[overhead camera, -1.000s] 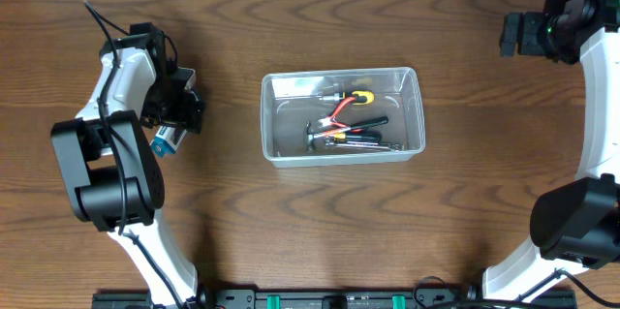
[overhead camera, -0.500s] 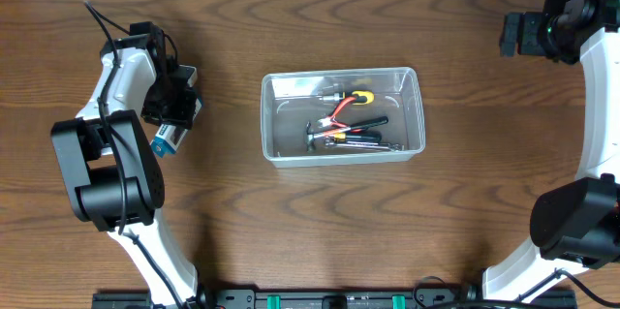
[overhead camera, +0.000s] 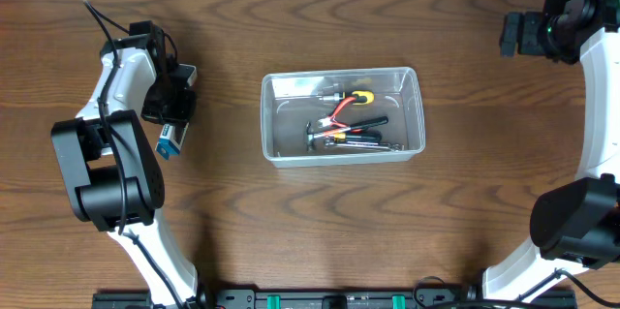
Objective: Pack container
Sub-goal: 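Move the left gripper to the blue-white box and grasp it, then carry the box into the container and release it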
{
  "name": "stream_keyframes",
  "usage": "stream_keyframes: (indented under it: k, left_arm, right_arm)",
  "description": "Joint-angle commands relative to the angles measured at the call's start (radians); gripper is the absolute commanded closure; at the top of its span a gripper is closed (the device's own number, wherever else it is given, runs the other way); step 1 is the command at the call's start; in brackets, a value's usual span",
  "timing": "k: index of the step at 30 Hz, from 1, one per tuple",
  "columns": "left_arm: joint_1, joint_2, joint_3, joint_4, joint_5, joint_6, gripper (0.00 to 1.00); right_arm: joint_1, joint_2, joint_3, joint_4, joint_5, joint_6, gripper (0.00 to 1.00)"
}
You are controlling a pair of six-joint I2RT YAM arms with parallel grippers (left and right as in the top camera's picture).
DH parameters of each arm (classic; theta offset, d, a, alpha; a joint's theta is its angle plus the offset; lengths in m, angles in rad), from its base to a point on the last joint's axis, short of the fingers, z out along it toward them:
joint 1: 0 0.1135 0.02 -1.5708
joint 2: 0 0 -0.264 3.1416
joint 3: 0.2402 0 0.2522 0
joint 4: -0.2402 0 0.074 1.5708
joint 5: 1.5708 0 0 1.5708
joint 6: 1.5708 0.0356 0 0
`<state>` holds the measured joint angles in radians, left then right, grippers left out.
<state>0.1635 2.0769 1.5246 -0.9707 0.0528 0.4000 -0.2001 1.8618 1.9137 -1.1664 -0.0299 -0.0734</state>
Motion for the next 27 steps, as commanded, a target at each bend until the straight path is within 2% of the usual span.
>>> stream_keyframes:
  k: [1, 17, 27]
  left_arm:
    - [0.004, 0.003, 0.029, 0.0, 0.007, 0.006, 0.94]
    - [-0.013, -0.236, 0.123, 0.042, 0.015, 0.006, 0.94]
    - [-0.151, -0.381, 0.123, 0.056, 0.019, 0.007, 0.94]
  right_arm:
    - [0.004, 0.008, 0.0, -0.001, -0.002, -0.01, 0.01]
    - [0.004, 0.008, 0.0, -0.001, -0.002, -0.01, 0.01]
    - [0.004, 0.008, 0.0, -0.001, -0.002, -0.01, 0.01]
